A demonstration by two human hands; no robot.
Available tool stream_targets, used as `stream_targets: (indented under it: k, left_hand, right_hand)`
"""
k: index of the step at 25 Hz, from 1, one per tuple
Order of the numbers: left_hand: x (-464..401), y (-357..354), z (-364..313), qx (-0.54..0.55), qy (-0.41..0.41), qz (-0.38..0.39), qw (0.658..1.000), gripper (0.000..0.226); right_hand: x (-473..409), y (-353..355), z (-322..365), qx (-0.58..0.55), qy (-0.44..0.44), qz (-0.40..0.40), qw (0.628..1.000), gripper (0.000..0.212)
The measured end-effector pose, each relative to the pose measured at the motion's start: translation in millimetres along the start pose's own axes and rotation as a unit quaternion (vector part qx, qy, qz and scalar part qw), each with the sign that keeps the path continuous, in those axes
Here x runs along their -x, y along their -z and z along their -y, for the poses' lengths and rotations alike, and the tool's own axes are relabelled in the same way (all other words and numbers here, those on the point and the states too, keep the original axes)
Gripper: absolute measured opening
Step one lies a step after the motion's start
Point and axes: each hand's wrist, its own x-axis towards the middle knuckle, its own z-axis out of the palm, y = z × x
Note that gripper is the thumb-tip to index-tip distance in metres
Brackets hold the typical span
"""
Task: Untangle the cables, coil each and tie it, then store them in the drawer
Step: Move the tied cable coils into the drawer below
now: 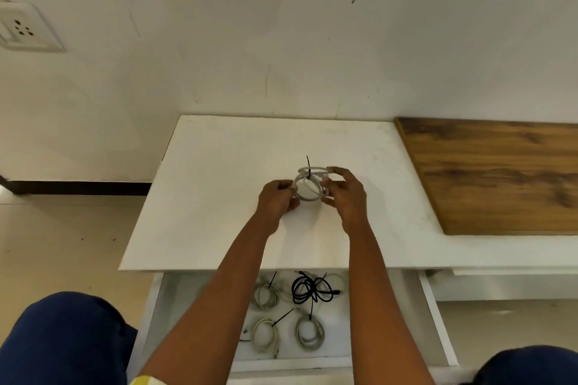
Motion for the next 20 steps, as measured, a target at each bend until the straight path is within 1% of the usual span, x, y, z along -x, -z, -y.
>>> stream_targets:
  k: [3,5,8,9,11,13,15,16,17,18,19,20]
  left_hand:
    - [39.2,2.5,6.6,0.014,0.046,0.067,0.997,0.021]
    - [60.0,5.1,12.0,-0.007,0.086,0.135,0.987,0.020]
    - [81.4,6.0,25.7,-0.073,0.156,0.255,0.952,0.012]
    - [85.6,3.7,32.5,-0.093,0.185,0.284,0.936,0.011]
    - [89.3,-3.2,51.9,-0.139,0.242,0.316,0.907,0.010]
    - [89.5,-12.1,75.6,-0.193,0.286,0.320,0.882,0.009]
    - [88.0,-22.9,102.2,-0.242,0.318,0.303,0.865,0.002]
    - [86.4,-28.7,116.2,-0.262,0.328,0.286,0.861,0.005]
    - [84.2,-36.4,130.7,-0.275,0.334,0.266,0.862,0.008]
    - [81.6,-44.3,144.6,-0.281,0.328,0.241,0.869,0.005]
    - [77.9,-52.0,158.6,-0.280,0.316,0.218,0.880,0.009]
    - [72.1,-60.1,172.7,-0.278,0.305,0.195,0.890,0.020]
  right_hand:
    - [32.5,35.2,6.7,0.005,-0.001,-0.008,1.000,0.015]
    - [53.6,61.3,9.7,0.015,-0.034,0.011,0.999,0.017]
    - [84.7,97.6,10.1,0.074,-0.127,0.051,0.988,0.015]
    - [93.2,107.7,9.2,0.090,-0.164,0.065,0.980,0.014]
    - [102.6,121.3,2.5,0.121,-0.241,0.089,0.959,0.019]
    - [103.2,125.1,-16.3,0.157,-0.301,0.101,0.935,0.028]
    - [99.5,120.9,-42.9,0.198,-0.345,0.107,0.911,0.029]
    - [96.0,116.2,-58.5,0.224,-0.361,0.105,0.899,0.027]
    - [92.1,111.6,-75.2,0.266,-0.362,0.103,0.887,0.024]
    - [87.8,107.4,-92.1,0.323,-0.353,0.109,0.871,0.021]
    - [85.3,103.3,-106.2,0.380,-0.338,0.112,0.854,0.017]
    - [83.8,99.0,-116.0,0.429,-0.321,0.114,0.837,0.016]
